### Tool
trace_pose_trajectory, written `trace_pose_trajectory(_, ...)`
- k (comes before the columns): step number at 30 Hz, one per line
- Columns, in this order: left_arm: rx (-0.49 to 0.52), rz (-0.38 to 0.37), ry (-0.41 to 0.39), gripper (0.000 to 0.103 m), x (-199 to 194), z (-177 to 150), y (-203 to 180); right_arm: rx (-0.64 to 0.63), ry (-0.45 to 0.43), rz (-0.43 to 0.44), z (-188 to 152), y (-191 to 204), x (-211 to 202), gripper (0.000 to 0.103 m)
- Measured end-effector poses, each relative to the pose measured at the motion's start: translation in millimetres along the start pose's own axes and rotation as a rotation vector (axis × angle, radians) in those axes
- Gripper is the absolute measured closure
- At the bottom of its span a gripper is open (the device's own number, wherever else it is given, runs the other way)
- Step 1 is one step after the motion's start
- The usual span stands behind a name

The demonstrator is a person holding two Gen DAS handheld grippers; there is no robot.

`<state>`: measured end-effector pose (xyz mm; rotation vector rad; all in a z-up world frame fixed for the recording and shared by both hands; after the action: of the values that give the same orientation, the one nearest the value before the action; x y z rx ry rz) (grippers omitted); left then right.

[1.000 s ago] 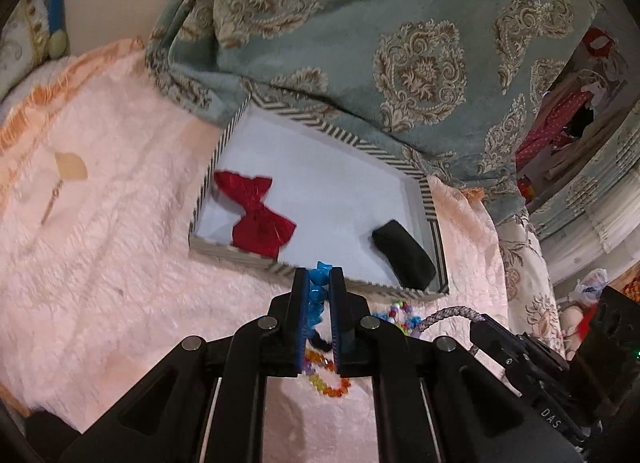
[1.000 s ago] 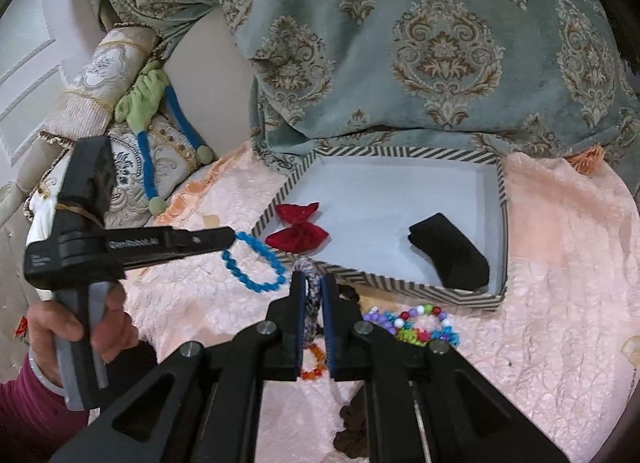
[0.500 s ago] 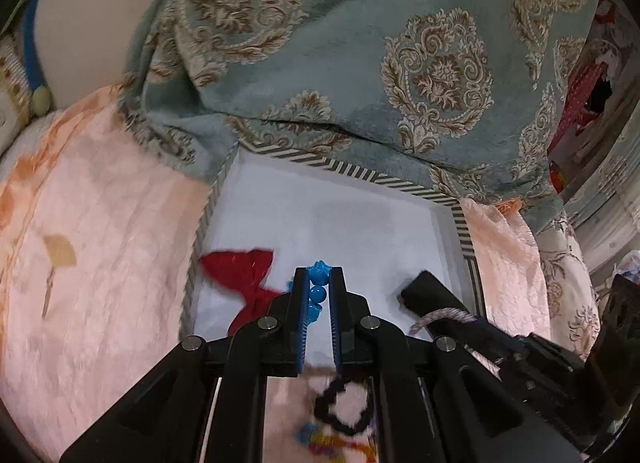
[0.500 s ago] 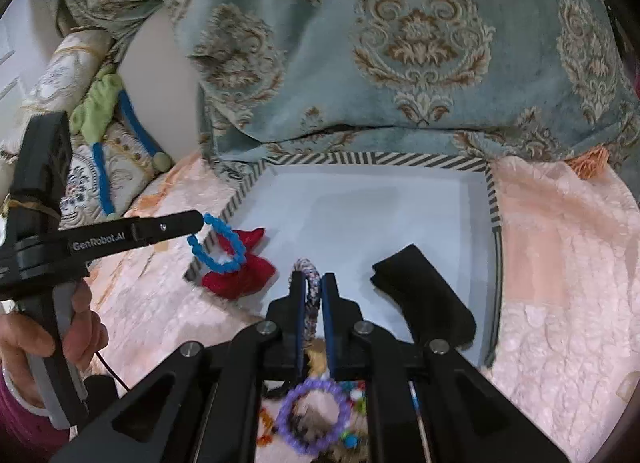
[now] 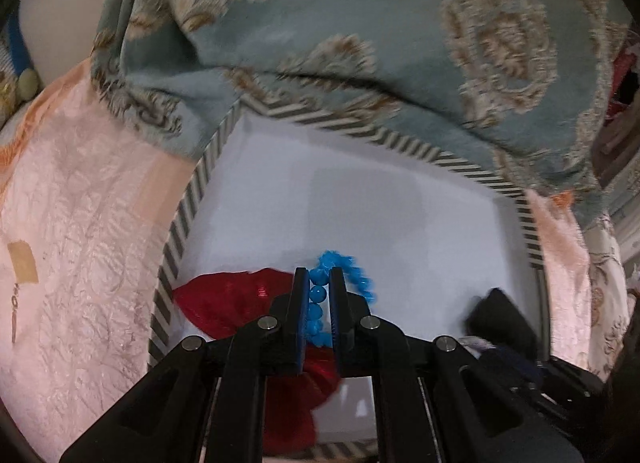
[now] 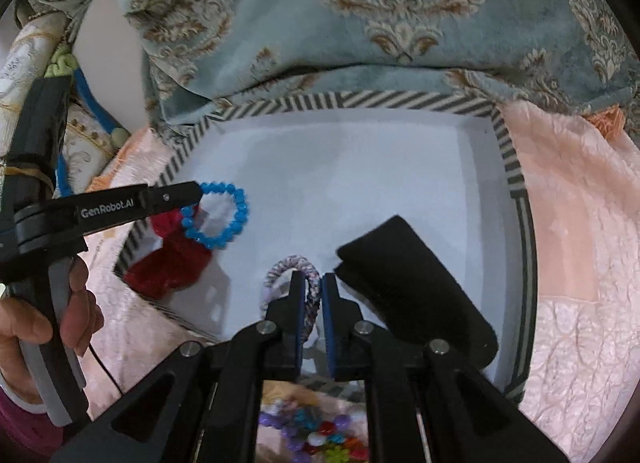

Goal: Organize jewelry

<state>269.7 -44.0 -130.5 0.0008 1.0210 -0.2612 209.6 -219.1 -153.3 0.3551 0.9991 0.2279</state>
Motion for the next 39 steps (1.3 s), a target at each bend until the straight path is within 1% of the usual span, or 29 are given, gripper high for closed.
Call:
trace_pose_trajectory(4,-0.009,0.017,0.010,0.103,5,-5,6,-0.003,0.020,-0.046,-3,-3,11,0.093)
trace_pose_trajectory(6,-0.012,0.018,0.014,0.103,4,-7,5,0.000,0.035,-0.062,-5,-4,16,0.089)
trace_pose_trajectory(7,-0.010,0.013,0.012,0.101,2,-8,4,0.004,0.040,-0.066,-7,-5,17,0.087)
trace_pose_trajectory(8,-0.009,0.011,0.011,0.091,0,-8,2,0.008,0.041,-0.063,-8,-5,16,0.082)
trace_pose_trajectory(9,-0.006,0.014,0.010,0.088,-2,-10,1,0.009,0.039,-0.061,-9,-5,15,0.079)
trace_pose_trajectory(10,-0.004,0.017,0.008,0.087,-4,-11,1,0.007,0.032,-0.058,-9,-4,12,0.078)
trace_pose_trajectory(17,0.013,0.060,-0.007,0.086,-30,-25,-5,0.009,-0.035,-0.039,-13,4,-23,0.076)
trace_pose_trajectory(19,0.014,0.067,-0.018,0.086,-40,-28,-7,0.010,-0.057,-0.035,-14,6,-34,0.072)
trace_pose_trajectory(21,0.018,0.080,-0.032,0.086,-51,-33,-8,0.006,-0.082,-0.035,-16,10,-47,0.066)
trace_pose_trajectory(23,0.033,0.108,-0.045,0.086,-64,-38,-11,-0.009,-0.110,-0.043,-21,16,-60,0.063)
trace_pose_trajectory(33,0.055,0.167,-0.113,0.086,-116,-68,-19,-0.045,-0.179,-0.056,-51,33,-111,0.056)
trace_pose_trajectory(39,0.067,0.201,-0.140,0.086,-139,-86,-28,-0.041,-0.209,-0.054,-67,37,-137,0.054)
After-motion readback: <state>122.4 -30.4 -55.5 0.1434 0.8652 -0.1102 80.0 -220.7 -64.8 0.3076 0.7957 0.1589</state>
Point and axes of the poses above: each gripper's, at about its wrist camera, not at the fingertips, and x roughly the way its jaws point, y to its left, z to its top, the point moved 6 cm from there along x, roughly the way its jaws point, and after that the axes turned 13 degrees about x, right-handed, at the moved point
